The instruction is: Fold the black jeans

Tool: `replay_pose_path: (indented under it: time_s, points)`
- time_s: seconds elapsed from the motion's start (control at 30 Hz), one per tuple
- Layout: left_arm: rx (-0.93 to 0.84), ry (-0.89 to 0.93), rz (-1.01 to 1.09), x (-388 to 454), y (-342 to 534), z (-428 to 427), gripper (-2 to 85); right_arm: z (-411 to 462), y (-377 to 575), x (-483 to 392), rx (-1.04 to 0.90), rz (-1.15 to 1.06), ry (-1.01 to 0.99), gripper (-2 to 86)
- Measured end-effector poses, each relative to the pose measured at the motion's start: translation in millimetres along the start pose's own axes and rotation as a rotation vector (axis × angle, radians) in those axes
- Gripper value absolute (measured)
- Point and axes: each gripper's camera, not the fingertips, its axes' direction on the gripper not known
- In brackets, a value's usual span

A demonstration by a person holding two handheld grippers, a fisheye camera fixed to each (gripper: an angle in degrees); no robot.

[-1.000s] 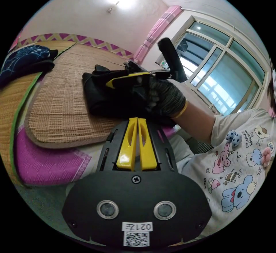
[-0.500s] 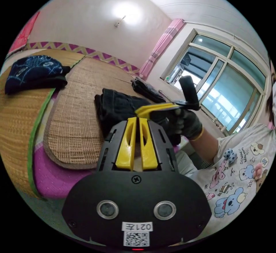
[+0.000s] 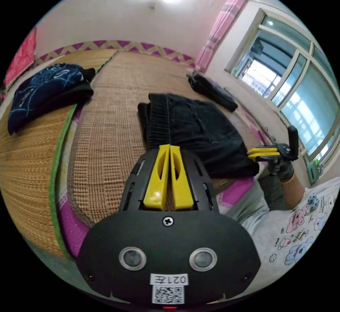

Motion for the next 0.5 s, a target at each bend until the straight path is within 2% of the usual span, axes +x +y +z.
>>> replay_pose_path:
  time_s: [0.03,0.1,0.13,0.23,0.33,0.4,0.5]
  points:
    - [0.066,0.046,-0.043,-14,-6,-11,-0.3,-13,-6,22,0.081,0.06,-0.031,7.2]
    - [0.078,0.101,-0.13,-40,-19,-15,0.8,-22,-17,63,0.16,0.165,-0.105,9.5]
    - [0.038,0.13,-0.177,-60,-28,-7,5.8,-17,-26,94,0.177,0.234,-0.149,11.2]
    - [-0.125,0.245,-0.274,-105,-45,25,13.0,23,-45,164,0.12,0.363,-0.351,13.4]
    - [-0.168,0.339,-0.283,-129,-55,34,13.4,66,-53,205,0.056,0.439,-0.565,13.1]
    - [-0.223,0.396,-0.258,-133,-64,39,13.4,79,-57,210,0.045,0.434,-0.578,11.9]
    - [-0.273,0.373,-0.242,-138,-80,42,12.0,92,-69,217,0.029,0.429,-0.619,10.5]
